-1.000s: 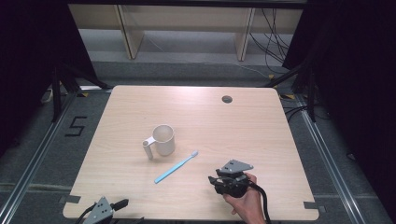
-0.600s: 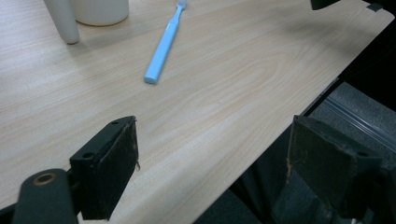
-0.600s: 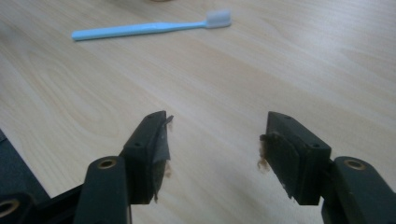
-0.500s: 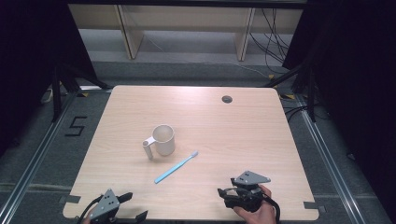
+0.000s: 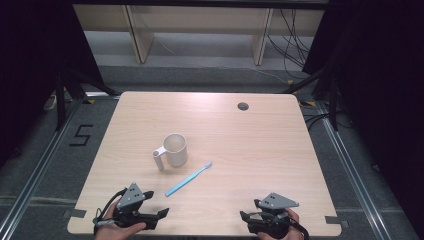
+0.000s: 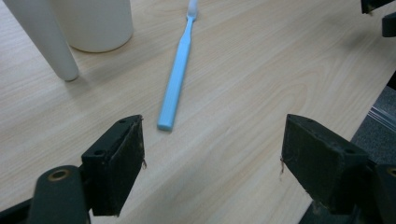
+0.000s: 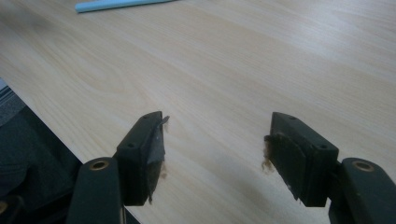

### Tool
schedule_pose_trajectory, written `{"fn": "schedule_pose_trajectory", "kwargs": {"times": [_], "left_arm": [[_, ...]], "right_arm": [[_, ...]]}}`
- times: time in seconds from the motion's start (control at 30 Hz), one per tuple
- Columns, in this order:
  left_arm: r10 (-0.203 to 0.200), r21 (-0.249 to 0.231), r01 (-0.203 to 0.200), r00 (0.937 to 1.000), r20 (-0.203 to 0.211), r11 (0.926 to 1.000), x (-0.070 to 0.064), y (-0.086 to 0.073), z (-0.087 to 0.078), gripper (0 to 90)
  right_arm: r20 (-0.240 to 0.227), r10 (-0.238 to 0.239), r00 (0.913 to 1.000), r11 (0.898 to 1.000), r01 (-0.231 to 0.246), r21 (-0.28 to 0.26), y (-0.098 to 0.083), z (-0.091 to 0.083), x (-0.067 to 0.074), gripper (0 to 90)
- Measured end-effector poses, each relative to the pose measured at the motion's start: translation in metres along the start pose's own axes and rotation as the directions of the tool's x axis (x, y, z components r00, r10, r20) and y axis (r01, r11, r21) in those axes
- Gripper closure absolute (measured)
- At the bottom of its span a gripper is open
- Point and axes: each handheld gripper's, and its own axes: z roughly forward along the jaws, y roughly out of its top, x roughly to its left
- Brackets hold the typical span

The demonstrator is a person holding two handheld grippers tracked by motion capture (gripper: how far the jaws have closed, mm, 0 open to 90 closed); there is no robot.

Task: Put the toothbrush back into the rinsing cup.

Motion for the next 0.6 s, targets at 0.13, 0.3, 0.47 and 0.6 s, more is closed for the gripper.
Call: {"fn": "schedule_pose_trajectory", "kwargs": {"times": [0.13, 0.3, 0.47, 0.6], "left_arm": [[-0.006, -0.006, 0.006, 1.0000, -0.004, 1.0000, -0.001, 0.006, 0.007, 21.4], [0.018, 0.019, -0.019, 0.9997, 0.015, 0.9996, 0.001, 0.016, 0.014, 25.0], [0.027, 0.015, -0.027, 0.9995, 0.015, 0.9995, 0.004, 0.029, 0.022, 29.7], [0.077, 0.085, -0.076, 0.9970, -0.007, 0.9935, 0.007, 0.044, 0.029, 34.9]], "right_arm": [[-0.006, 0.032, 0.9995, 0.999, -0.032, -0.002, -0.005, -0.002, -0.001, 34.1], [0.006, 0.032, 0.9995, 0.999, -0.032, 0.022, -0.011, -0.004, 0.000, 30.8], [0.014, 0.056, 0.9983, 0.998, -0.056, 0.025, -0.013, -0.007, 0.001, 30.5], [0.012, 0.033, 0.9994, 0.999, -0.034, 0.025, -0.013, -0.007, -0.001, 30.5]]}}
